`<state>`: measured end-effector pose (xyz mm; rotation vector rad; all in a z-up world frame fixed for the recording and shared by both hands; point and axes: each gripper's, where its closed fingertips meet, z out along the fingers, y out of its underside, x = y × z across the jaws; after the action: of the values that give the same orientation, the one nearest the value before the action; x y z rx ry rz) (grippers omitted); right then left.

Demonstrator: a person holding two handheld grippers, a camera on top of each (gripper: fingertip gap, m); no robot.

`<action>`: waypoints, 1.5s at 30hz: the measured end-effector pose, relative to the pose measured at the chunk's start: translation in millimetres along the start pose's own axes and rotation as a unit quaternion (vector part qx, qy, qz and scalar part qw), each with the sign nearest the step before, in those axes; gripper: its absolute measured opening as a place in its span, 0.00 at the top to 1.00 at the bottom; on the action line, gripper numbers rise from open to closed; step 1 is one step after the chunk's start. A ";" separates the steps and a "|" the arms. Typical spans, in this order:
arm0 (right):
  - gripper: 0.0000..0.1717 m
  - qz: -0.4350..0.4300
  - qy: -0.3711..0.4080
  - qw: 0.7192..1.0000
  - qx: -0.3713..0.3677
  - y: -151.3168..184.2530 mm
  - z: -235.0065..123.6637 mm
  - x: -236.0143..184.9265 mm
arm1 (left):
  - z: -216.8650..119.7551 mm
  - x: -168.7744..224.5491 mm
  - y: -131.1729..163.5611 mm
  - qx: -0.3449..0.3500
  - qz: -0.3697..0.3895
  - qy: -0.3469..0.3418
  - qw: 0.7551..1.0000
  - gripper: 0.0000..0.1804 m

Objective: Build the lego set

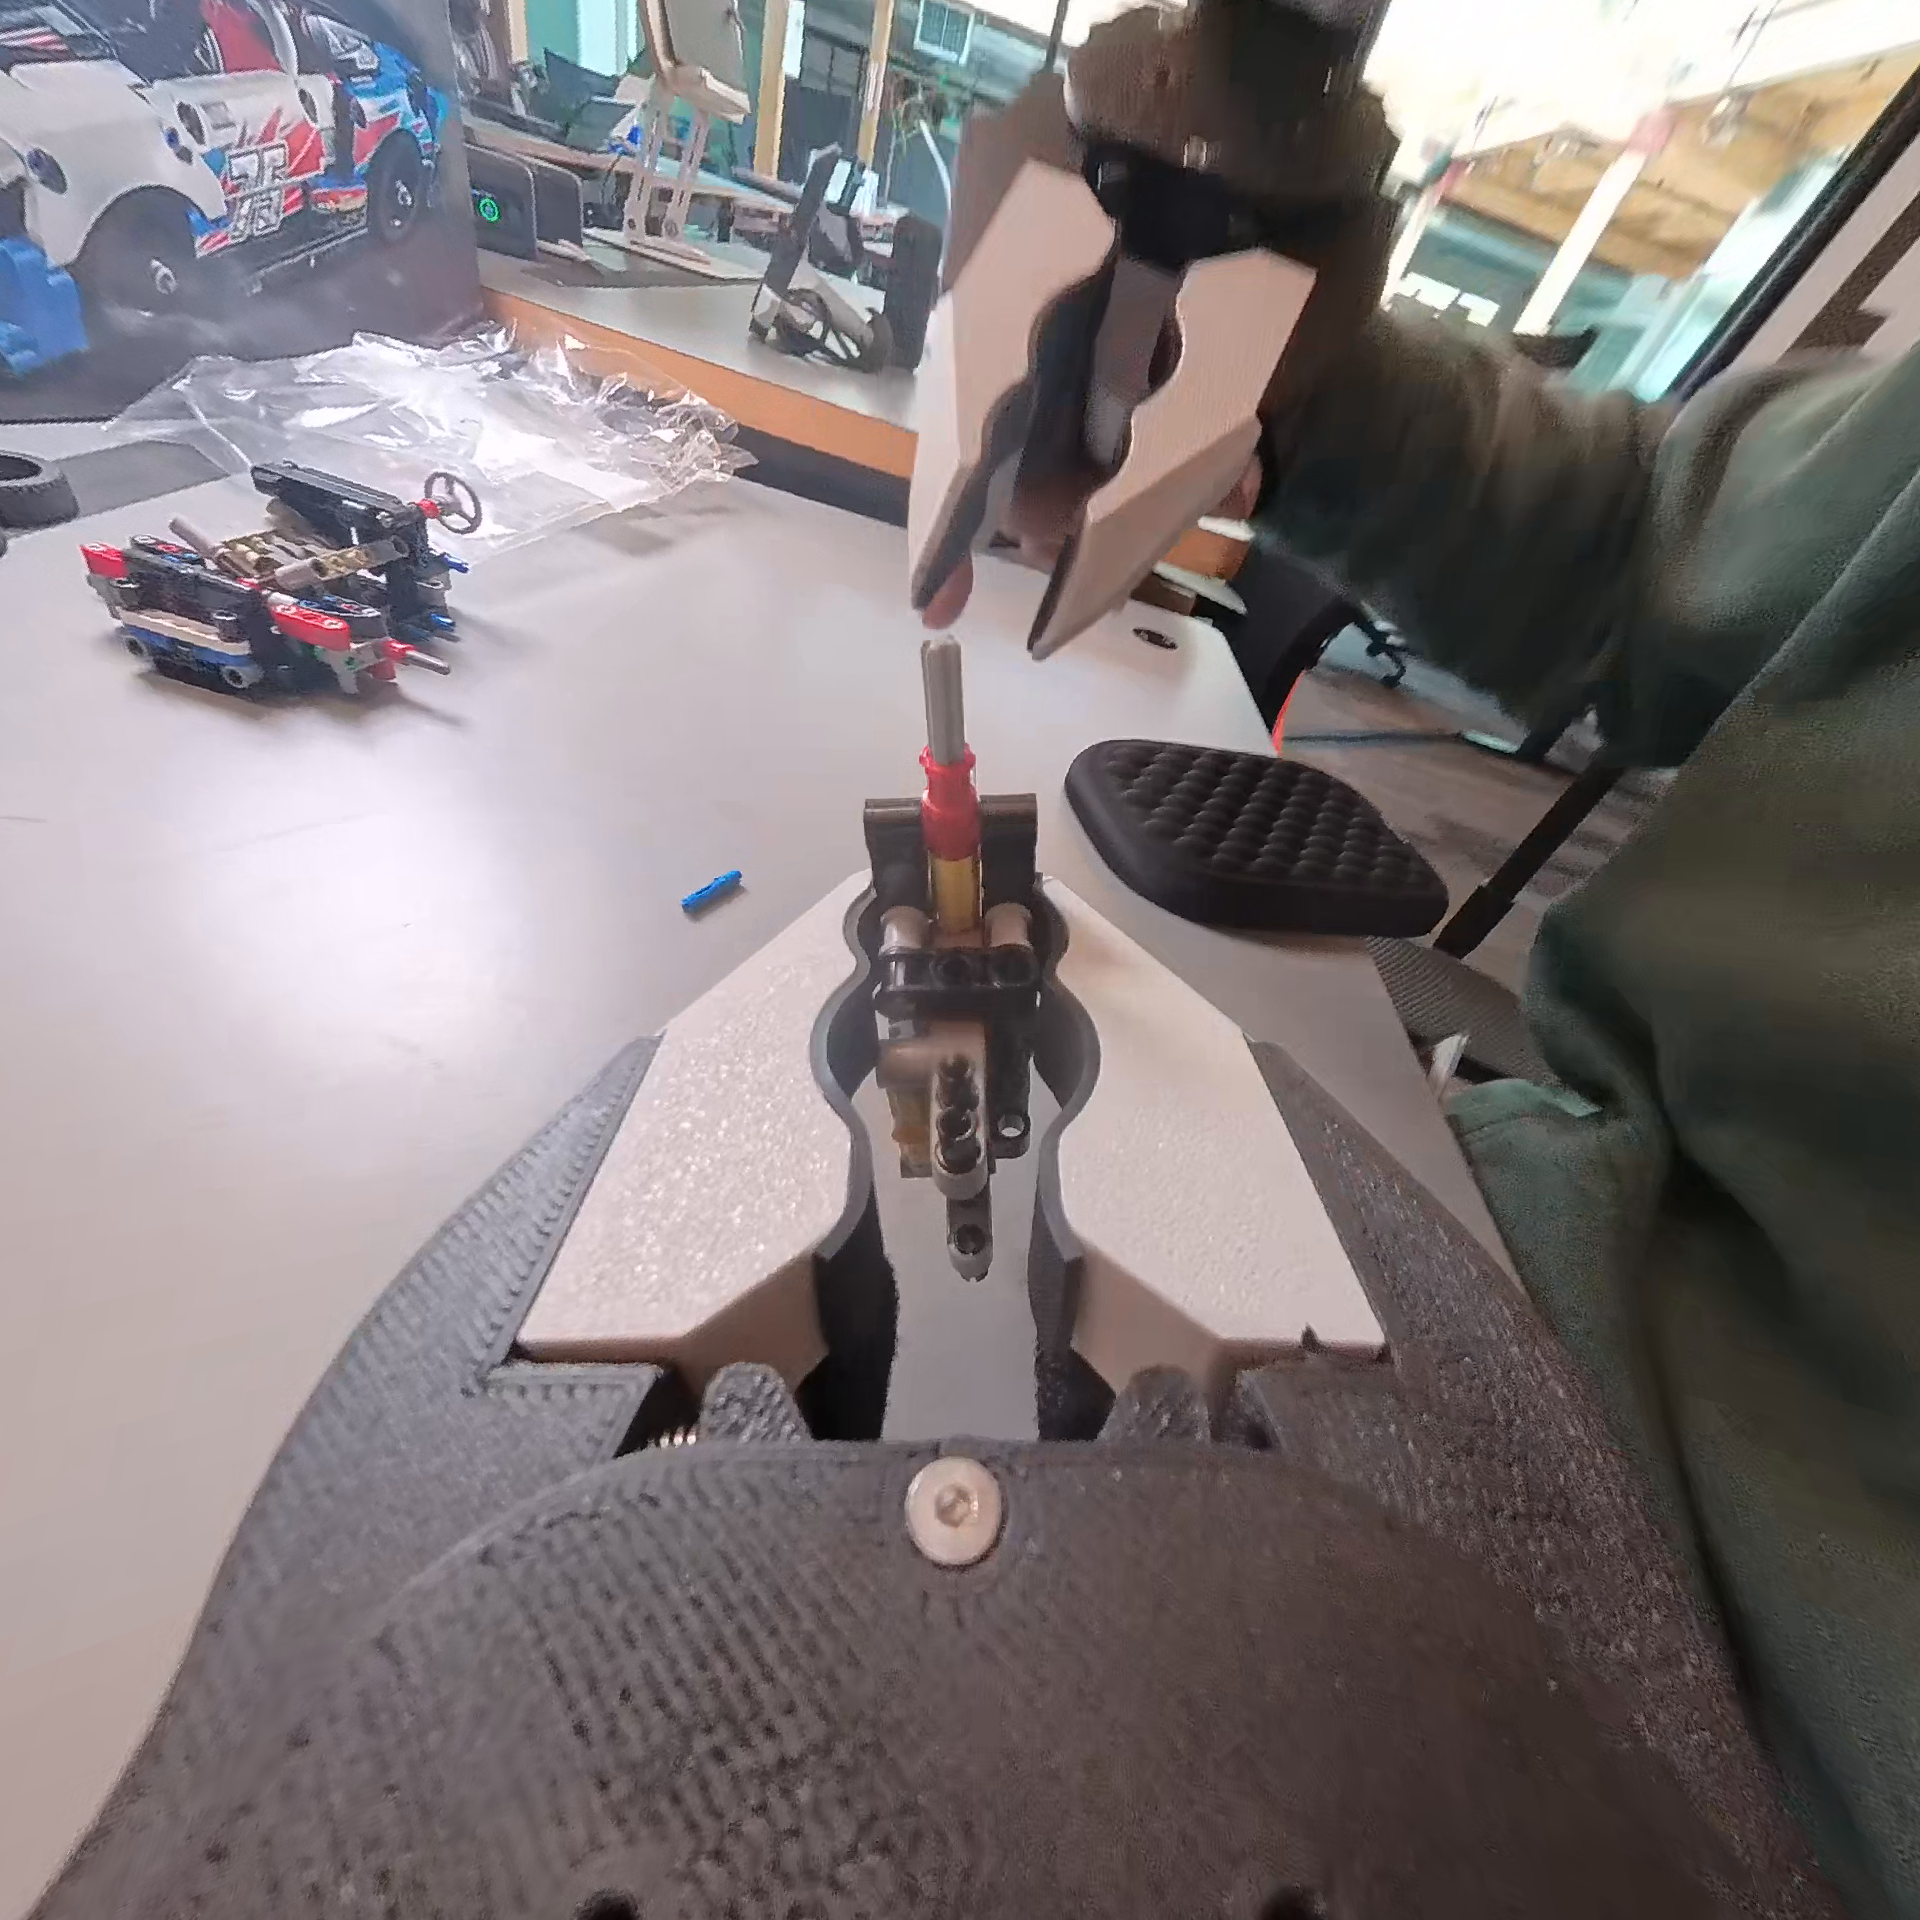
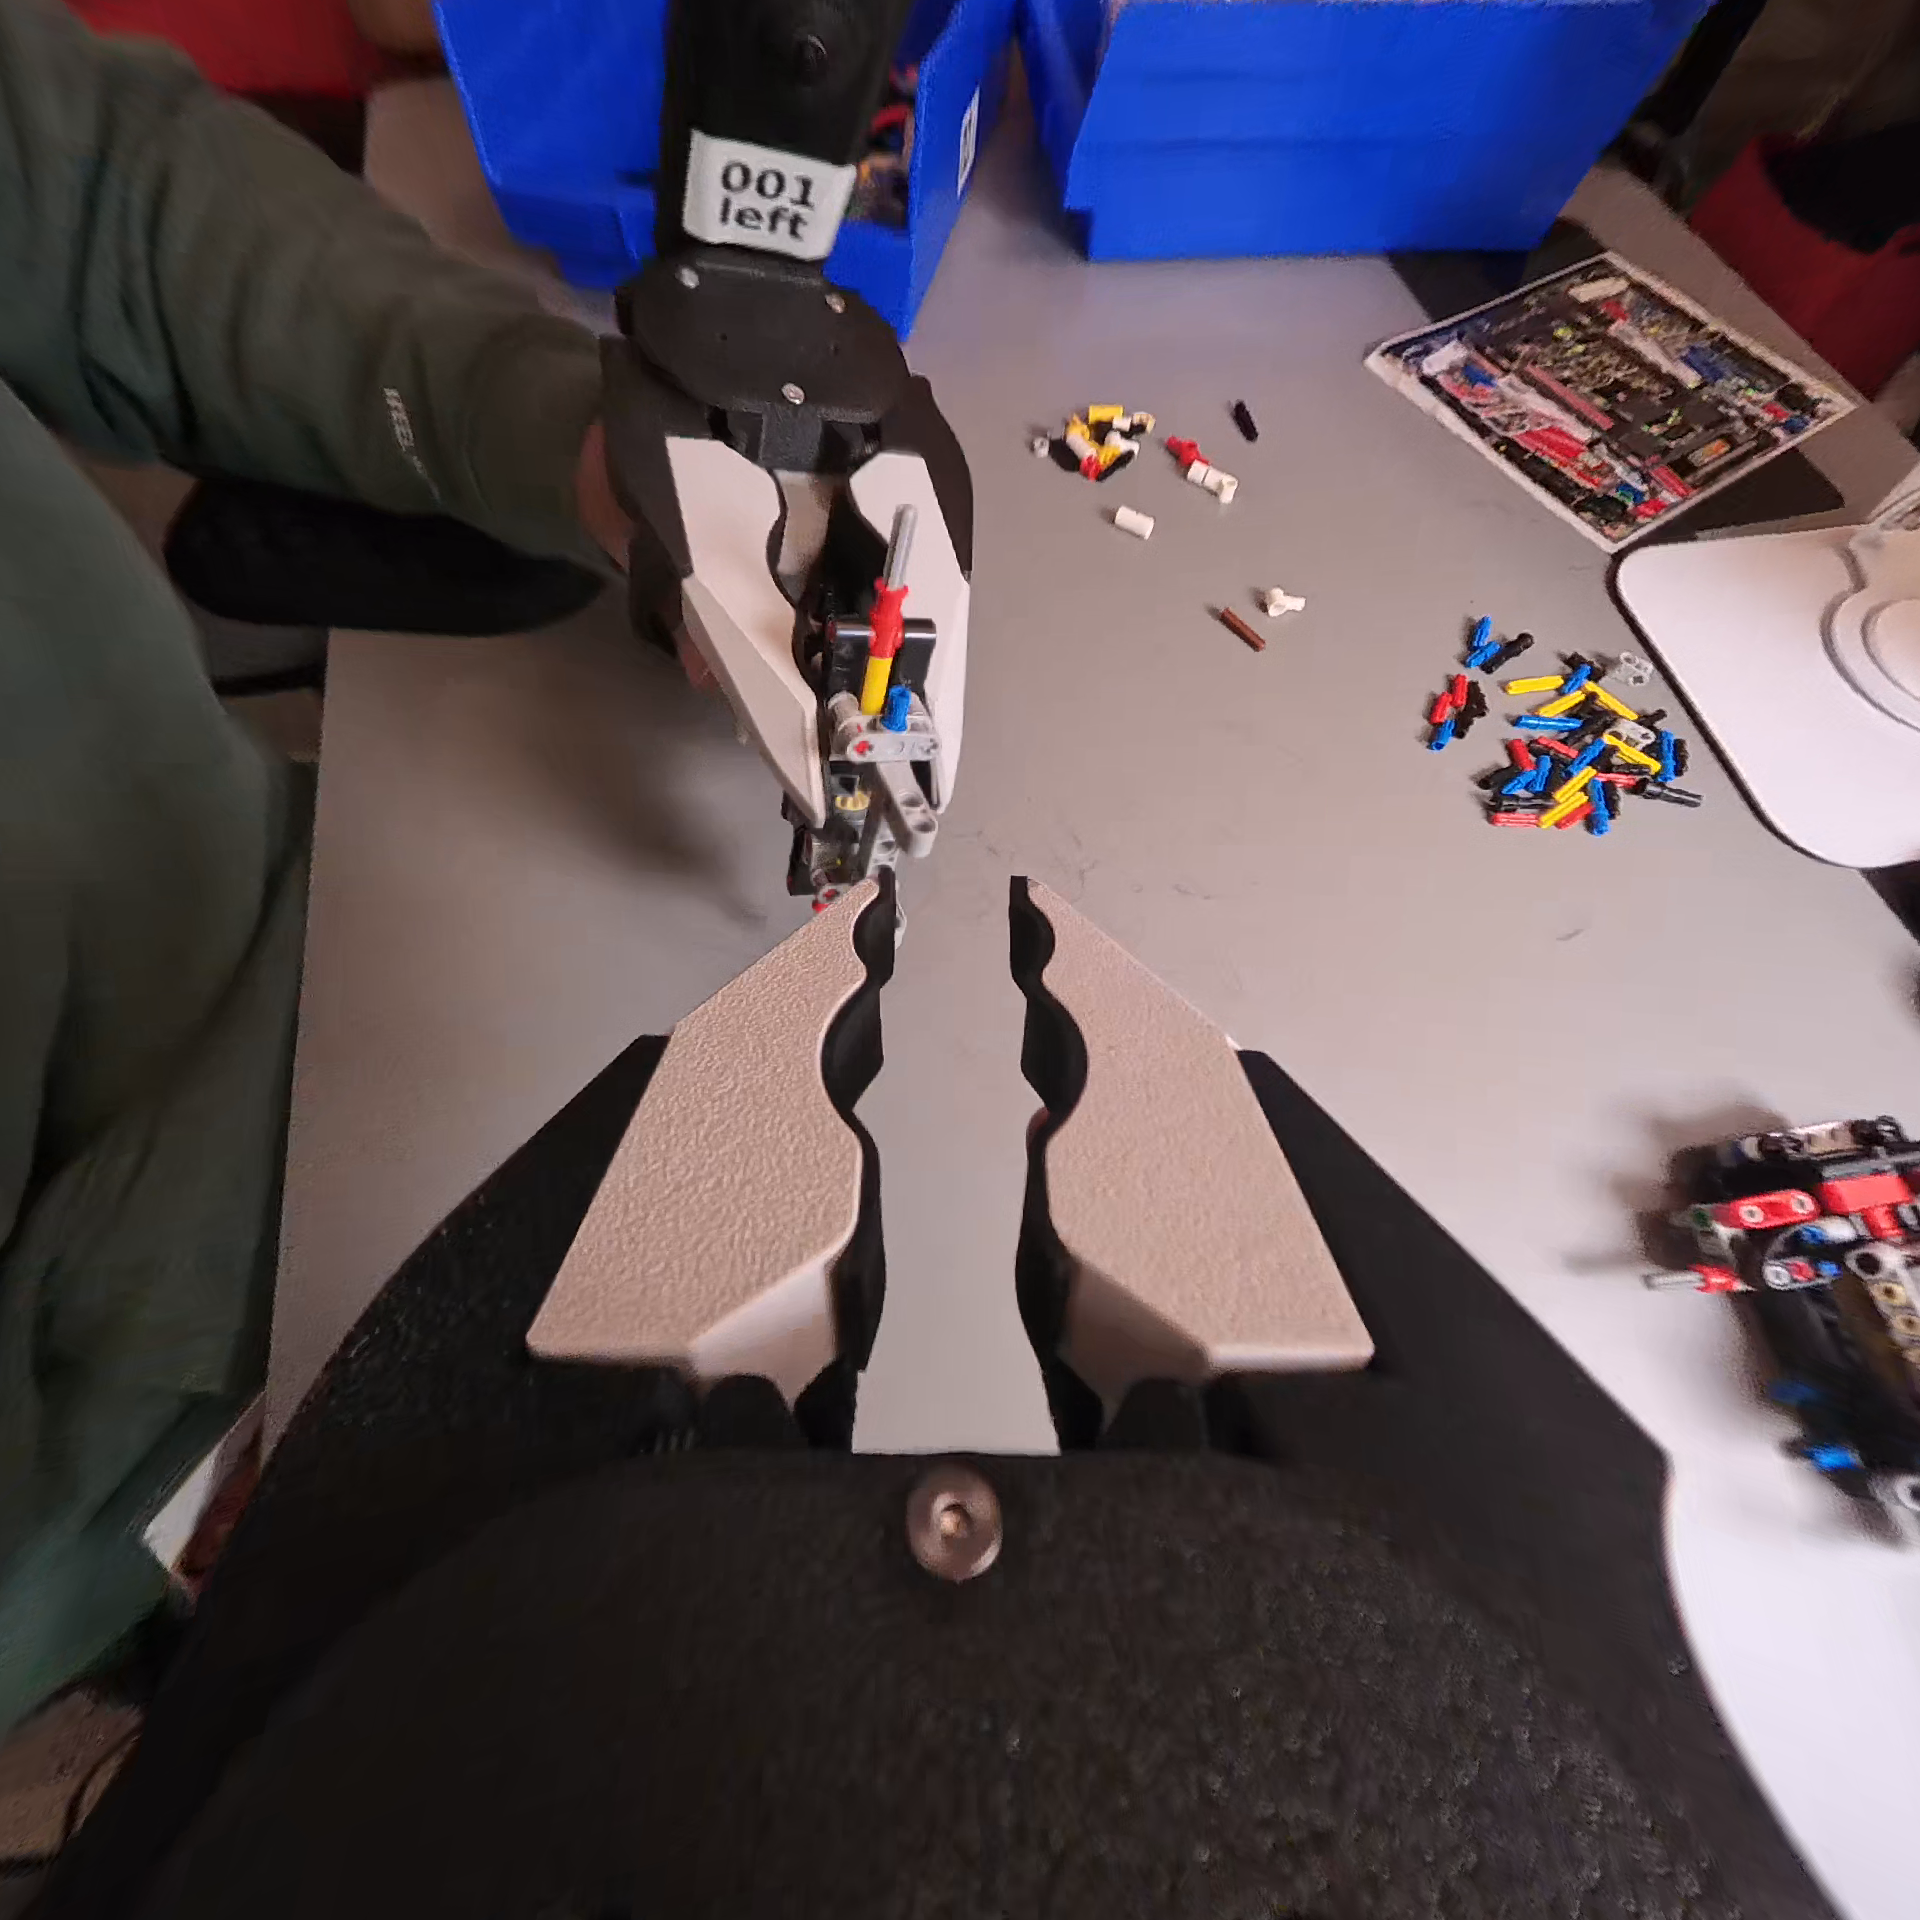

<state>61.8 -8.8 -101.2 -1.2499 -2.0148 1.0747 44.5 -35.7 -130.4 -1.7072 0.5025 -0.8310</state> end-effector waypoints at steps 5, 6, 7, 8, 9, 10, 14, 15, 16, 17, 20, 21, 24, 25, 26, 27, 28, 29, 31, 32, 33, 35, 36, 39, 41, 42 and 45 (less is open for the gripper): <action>0.87 0.039 -0.020 0.994 0.104 5.6 14.4 -11.9 | -6.1 7.8 -13.0 0.054 -0.027 0.045 0.997 0.86; 0.86 0.046 -0.035 0.990 0.125 2.3 17.7 -16.6 | -7.4 8.8 -15.8 0.066 -0.029 0.051 0.996 0.86; 0.86 0.051 -0.047 0.987 0.144 -1.8 20.3 -20.5 | -8.8 9.5 -18.7 0.078 -0.030 0.056 0.995 0.86; 0.86 0.056 -0.055 0.984 0.157 -4.9 23.1 -22.3 | -10.2 10.3 -21.6 0.089 -0.031 0.061 0.994 0.86; 0.86 0.058 -0.058 0.984 0.161 -6.2 26.7 -22.6 | -11.6 11.0 -24.2 0.100 -0.032 0.064 0.992 0.86; 0.86 0.056 -0.060 0.983 0.161 -6.5 30.1 -22.9 | -13.0 11.5 -26.7 0.110 -0.032 0.066 0.991 0.86; 0.95 0.056 -0.059 0.982 0.173 -10.0 35.3 -24.8 | -16.1 11.6 -32.4 0.134 -0.022 0.065 0.989 0.87; 0.95 0.057 -0.058 0.980 0.179 -11.2 34.4 -25.0 | -16.5 12.1 -32.9 0.137 -0.021 0.069 0.988 0.87; 0.95 0.061 -0.060 0.980 0.182 -10.8 33.4 -25.3 | -16.0 12.5 -32.3 0.135 -0.021 0.072 0.988 0.87; 0.95 0.064 -0.062 0.979 0.184 -10.6 32.1 -25.7 | -15.1 13.2 -31.3 0.132 -0.018 0.074 0.988 0.87; 0.97 0.079 -0.066 0.974 0.204 -13.7 22.9 -23.2 | -13.3 9.8 -26.9 0.115 -0.013 0.066 0.991 0.85; 0.97 0.088 -0.068 0.971 0.210 -15.3 19.2 -21.4 | -12.9 8.8 -24.4 0.106 -0.009 0.064 0.992 0.85; 0.97 0.084 -0.064 0.973 0.207 -12.8 17.6 -18.3 | -10.5 7.7 -19.2 0.091 -0.002 0.056 0.994 0.86; 0.97 0.087 -0.066 0.972 0.208 -12.3 17.8 -18.5 | -10.4 7.8 -18.9 0.090 0.000 0.056 0.994 0.86; 0.97 0.090 -0.068 0.971 0.210 -11.7 18.3 -18.3 | -10.3 7.5 -18.7 0.088 0.003 0.054 0.995 0.86; 0.97 0.091 -0.067 0.971 0.211 -11.0 18.8 -17.7 | -10.4 6.9 -18.4 0.086 0.007 0.050 0.995 0.86; 0.97 0.089 -0.067 0.971 0.212 -10.1 19.5 -17.3 | -10.3 6.4 -18.0 0.084 0.012 0.046 0.995 0.86; 0.97 0.088 -0.068 0.971 0.212 -9.1 20.2 -17.1 | -10.3 6.0 -17.4 0.082 0.019 0.042 0.996 0.86; 0.97 0.086 -0.066 0.971 0.211 -7.1 21.3 -16.1 | -9.8 5.1 -15.6 0.073 0.040 0.029 0.996 0.86; 0.97 0.083 -0.065 0.972 0.211 -6.2 21.9 -15.7 | -9.6 4.5 -14.8 0.069 0.053 0.022 0.996 0.86; 0.97 0.080 -0.062 0.972 0.211 -5.3 22.4 -15.4 | -9.5 4.2 -14.2 0.065 0.065 0.016 0.996 0.86; 0.96 0.074 -0.053 0.974 0.207 -2.7 24.3 -13.5 | -9.5 2.6 -13.4 0.055 0.101 -0.006 0.993 0.86; 0.96 0.070 -0.045 0.976 0.202 -0.4 25.9 -11.2 | -9.5 0.9 -12.5 0.047 0.129 -0.024 0.990 0.86; 0.95 0.070 -0.017 0.979 0.191 5.9 30.7 -2.7 | -9.7 -5.8 -10.3 0.014 0.250 -0.095 0.963 0.86; 0.95 0.080 -0.008 0.978 0.192 7.5 31.4 2.0 | -11.3 -9.4 -11.3 -0.001 0.321 -0.135 0.937 0.86; 0.92 0.086 -0.004 0.977 0.194 7.3 30.7 4.6 | -12.6 -11.3 -11.6 -0.008 0.351 -0.153 0.924 0.86; 0.86 0.118 0.000 0.976 0.183 12.2 30.9 11.9 | -16.0 -16.5 -11.2 -0.036 0.451 -0.199 0.869 0.86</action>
<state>38.9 -5.8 -127.8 -1.3049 -1.5980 1.4784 20.7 -31.3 -122.1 -1.4093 0.9361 0.2168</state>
